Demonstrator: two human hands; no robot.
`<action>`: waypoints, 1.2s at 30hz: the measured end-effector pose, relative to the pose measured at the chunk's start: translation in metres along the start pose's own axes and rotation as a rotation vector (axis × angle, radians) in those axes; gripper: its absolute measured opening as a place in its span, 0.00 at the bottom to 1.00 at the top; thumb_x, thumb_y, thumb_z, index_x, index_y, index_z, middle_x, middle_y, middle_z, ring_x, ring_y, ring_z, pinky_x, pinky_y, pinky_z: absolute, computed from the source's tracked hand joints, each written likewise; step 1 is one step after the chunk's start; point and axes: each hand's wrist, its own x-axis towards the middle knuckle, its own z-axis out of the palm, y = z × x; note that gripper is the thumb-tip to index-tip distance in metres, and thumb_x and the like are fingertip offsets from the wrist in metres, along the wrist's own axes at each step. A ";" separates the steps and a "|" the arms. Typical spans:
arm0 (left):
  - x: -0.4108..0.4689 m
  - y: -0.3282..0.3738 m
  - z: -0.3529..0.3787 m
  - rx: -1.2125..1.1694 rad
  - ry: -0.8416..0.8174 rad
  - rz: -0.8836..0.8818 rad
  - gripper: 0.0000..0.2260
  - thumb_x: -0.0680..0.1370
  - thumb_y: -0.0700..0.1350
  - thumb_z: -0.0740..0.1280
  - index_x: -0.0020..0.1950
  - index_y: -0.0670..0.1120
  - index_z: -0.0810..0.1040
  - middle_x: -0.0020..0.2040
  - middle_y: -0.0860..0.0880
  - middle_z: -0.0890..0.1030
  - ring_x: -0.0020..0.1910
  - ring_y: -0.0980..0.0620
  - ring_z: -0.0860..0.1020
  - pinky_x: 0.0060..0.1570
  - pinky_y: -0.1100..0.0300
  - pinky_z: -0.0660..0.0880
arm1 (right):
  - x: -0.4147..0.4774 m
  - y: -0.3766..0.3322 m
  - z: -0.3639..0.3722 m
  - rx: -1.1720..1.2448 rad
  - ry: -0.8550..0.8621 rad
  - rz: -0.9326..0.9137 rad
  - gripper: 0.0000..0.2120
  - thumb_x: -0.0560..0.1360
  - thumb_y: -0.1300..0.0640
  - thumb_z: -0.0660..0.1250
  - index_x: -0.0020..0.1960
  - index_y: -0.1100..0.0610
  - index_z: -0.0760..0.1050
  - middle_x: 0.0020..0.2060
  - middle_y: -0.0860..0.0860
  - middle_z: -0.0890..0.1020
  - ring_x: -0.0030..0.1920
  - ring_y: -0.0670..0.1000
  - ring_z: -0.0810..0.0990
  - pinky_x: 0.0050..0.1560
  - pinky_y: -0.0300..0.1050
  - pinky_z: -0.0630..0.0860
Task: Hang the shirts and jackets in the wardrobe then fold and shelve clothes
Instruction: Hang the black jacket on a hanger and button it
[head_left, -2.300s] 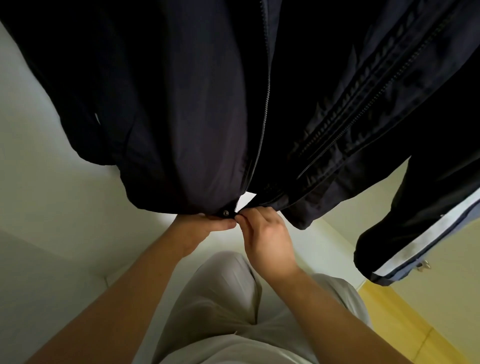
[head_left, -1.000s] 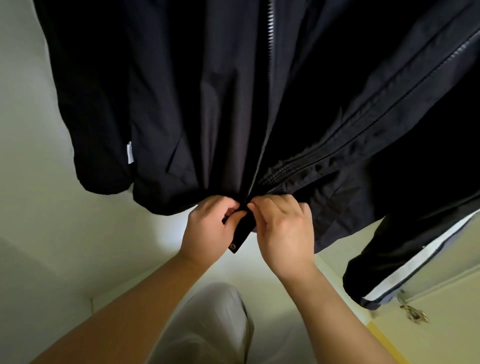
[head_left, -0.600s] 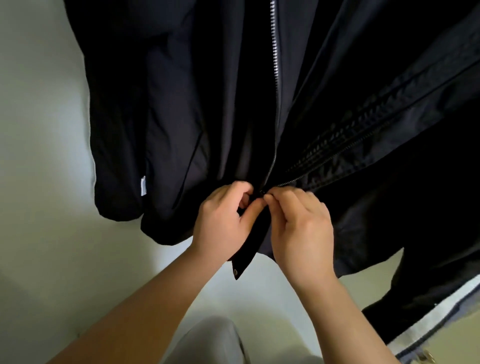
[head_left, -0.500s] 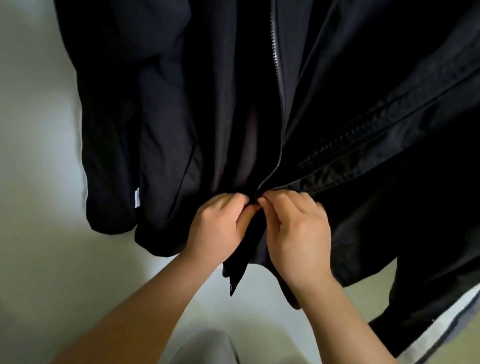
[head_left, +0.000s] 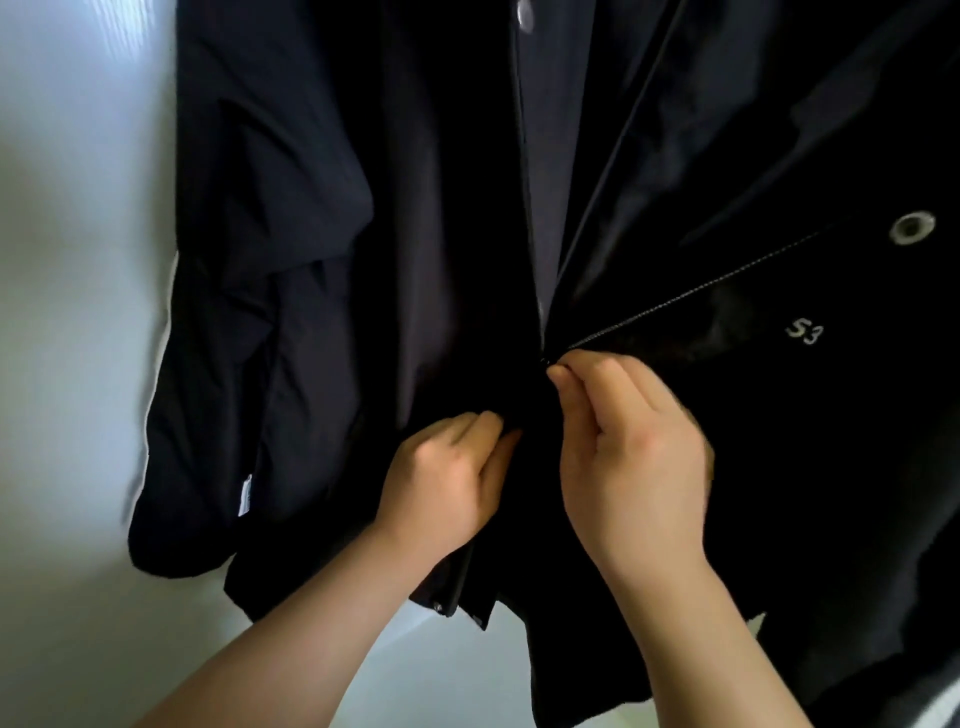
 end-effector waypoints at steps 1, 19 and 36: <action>0.000 -0.001 0.000 -0.006 0.003 0.015 0.12 0.79 0.43 0.66 0.36 0.43 0.72 0.30 0.47 0.72 0.29 0.46 0.72 0.29 0.55 0.70 | 0.010 0.002 -0.006 0.008 0.050 -0.004 0.09 0.82 0.55 0.64 0.50 0.58 0.81 0.44 0.50 0.82 0.42 0.52 0.80 0.40 0.50 0.77; 0.130 0.051 -0.006 -0.013 0.054 0.040 0.14 0.77 0.55 0.63 0.36 0.48 0.69 0.27 0.51 0.73 0.23 0.44 0.74 0.19 0.55 0.70 | 0.100 0.004 -0.053 -0.196 0.242 0.001 0.08 0.81 0.54 0.63 0.49 0.54 0.80 0.41 0.46 0.80 0.36 0.49 0.78 0.30 0.49 0.76; 0.233 0.098 -0.023 0.076 0.246 0.220 0.16 0.80 0.52 0.60 0.36 0.46 0.69 0.26 0.46 0.74 0.21 0.39 0.72 0.22 0.58 0.67 | 0.156 0.014 -0.072 -0.241 0.363 -0.048 0.08 0.81 0.53 0.63 0.50 0.54 0.80 0.46 0.46 0.82 0.35 0.54 0.80 0.28 0.48 0.75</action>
